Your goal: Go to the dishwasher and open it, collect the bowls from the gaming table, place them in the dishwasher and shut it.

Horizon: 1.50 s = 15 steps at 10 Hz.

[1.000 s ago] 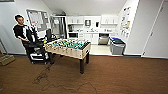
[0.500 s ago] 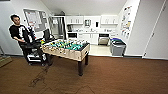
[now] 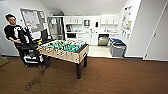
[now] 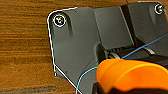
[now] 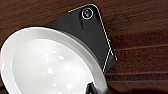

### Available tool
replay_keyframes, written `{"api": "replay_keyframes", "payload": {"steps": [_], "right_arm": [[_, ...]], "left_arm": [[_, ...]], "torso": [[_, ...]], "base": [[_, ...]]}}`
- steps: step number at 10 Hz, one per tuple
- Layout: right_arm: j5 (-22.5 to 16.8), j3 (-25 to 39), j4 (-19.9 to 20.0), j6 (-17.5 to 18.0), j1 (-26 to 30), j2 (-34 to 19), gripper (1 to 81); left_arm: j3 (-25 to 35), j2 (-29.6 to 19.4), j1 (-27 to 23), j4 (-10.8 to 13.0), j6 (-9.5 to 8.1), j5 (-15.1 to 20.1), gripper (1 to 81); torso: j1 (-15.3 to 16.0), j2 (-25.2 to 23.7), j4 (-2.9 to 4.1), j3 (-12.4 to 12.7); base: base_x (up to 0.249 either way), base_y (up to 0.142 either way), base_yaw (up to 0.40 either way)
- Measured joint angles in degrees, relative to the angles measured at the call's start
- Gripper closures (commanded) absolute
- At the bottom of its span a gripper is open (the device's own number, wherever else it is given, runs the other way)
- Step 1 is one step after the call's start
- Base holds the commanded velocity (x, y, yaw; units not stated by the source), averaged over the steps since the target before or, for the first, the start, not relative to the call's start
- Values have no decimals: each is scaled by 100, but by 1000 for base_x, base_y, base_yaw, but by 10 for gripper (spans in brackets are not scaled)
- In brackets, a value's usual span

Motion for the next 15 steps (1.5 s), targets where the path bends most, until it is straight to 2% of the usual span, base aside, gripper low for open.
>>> {"api": "replay_keyframes", "payload": {"steps": [15], "right_arm": [[0,0,-11,0,0,0,811]], "left_arm": [[0,16,-15,0,0,-13,811]], "torso": [[0,5,0,0]], "base": [[192,-100,0]]}}
